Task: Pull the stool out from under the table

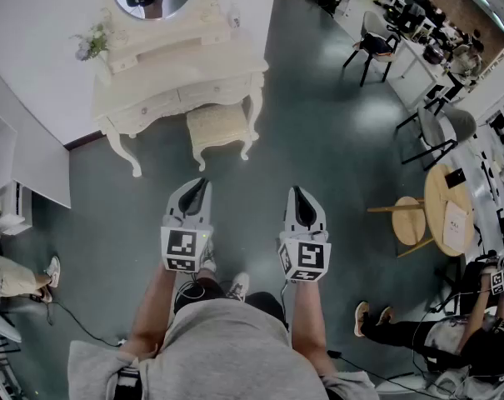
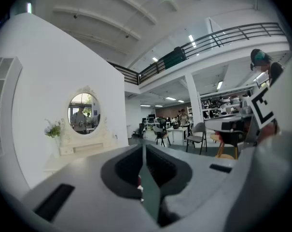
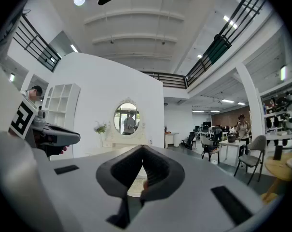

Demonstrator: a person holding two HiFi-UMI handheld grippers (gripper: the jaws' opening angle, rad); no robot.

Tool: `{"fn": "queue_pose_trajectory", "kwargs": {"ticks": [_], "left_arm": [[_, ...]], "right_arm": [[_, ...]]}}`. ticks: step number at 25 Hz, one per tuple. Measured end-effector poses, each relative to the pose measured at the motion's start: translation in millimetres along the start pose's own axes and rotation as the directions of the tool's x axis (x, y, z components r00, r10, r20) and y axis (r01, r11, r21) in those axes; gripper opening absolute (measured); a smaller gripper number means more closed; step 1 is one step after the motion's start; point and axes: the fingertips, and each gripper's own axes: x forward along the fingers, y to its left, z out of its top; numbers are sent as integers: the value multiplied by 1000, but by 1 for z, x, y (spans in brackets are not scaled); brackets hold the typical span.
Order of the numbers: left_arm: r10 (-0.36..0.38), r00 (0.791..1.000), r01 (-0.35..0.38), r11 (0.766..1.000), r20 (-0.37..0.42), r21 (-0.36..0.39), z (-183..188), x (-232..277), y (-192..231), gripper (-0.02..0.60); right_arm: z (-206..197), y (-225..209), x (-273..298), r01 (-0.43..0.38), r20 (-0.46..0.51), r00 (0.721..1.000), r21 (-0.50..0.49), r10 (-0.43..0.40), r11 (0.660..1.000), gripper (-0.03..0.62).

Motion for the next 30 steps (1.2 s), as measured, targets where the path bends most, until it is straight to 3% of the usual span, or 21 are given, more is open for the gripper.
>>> {"fn": "queue_pose_trajectory", "kwargs": {"ticks": [17, 23, 30], "left_arm": [[1, 1000, -1, 999, -12, -40, -10, 22, -1, 23], [-8, 1000, 8, 999, 1, -50, -1, 81, 24, 23], [-14, 1000, 14, 999, -9, -48, 5, 169, 86, 23]], "right_arm": [[-1, -20, 11, 17, -17, 1000, -19, -17, 1000, 15], [-1, -32, 68, 16, -23, 1000, -27, -17, 999, 15], [0, -30, 184, -15, -51, 999, -17, 14, 1000, 15]]}}
